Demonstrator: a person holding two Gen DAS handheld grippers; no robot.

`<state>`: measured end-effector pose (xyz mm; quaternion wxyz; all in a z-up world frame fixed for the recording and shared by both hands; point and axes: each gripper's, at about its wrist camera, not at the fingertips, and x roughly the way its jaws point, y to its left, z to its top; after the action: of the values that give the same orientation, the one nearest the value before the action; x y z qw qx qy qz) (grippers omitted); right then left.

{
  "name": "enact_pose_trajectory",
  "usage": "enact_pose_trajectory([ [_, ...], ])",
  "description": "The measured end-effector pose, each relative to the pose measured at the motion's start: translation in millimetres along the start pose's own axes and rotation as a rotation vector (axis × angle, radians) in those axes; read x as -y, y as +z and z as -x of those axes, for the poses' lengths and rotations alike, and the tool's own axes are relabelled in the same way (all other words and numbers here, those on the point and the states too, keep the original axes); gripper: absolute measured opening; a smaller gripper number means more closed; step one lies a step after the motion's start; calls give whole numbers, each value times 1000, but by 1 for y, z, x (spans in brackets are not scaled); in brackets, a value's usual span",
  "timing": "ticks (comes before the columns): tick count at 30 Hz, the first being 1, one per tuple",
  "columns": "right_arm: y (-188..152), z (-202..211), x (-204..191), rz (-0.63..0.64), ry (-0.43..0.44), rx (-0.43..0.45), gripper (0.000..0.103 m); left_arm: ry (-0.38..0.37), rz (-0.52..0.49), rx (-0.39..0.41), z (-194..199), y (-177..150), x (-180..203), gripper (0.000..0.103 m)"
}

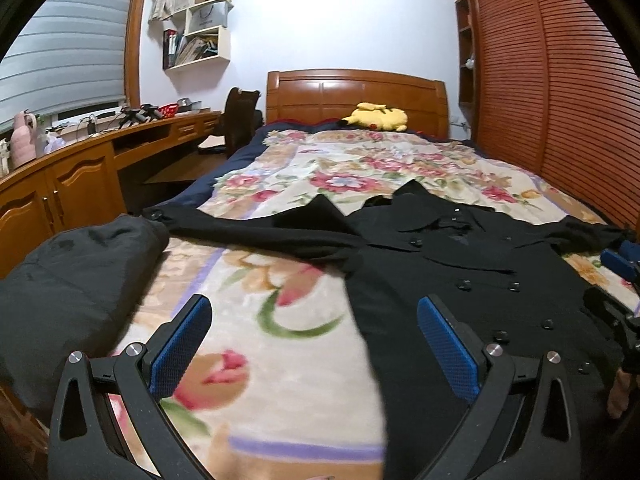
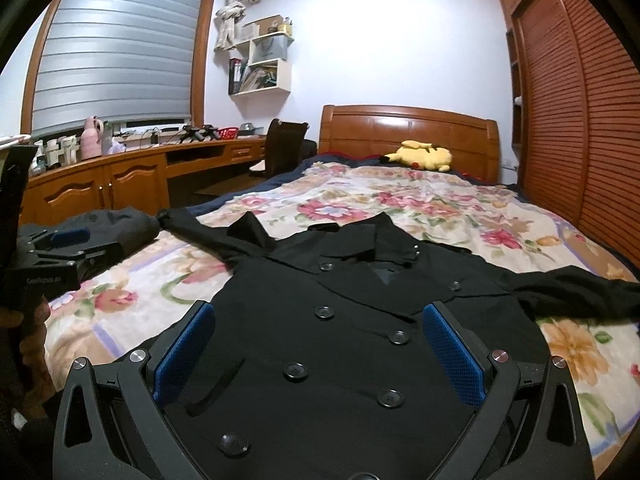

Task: Fold large clothes
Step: 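Move the left gripper to the coat sleeve cuff and close on it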

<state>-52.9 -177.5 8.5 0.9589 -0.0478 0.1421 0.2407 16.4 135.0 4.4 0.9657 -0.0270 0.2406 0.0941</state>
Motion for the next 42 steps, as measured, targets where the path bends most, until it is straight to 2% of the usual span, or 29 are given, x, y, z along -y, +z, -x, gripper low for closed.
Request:
enact_pose_trajectory([
  [12,26,-35,-5,20,38,-34,103,52,1,-74,-53,9,-41,103],
  [28,30,-89,-14,56,85,-148,103,86,33,-225,-180,50,-90,103],
  [34,35,-93,-13,44,102,-164,103,87,94,-269,-225,64,-109,90],
  [36,34,-95,-12,42,103,-170,103,130,108,-289,-239,68,-113,89],
  [38,33,-96,-13,44,102,-173,103,135,132,-306,-252,71,-117,88],
  [42,33,-98,-14,48,101,-178,103,172,159,-342,-272,74,-124,78],
])
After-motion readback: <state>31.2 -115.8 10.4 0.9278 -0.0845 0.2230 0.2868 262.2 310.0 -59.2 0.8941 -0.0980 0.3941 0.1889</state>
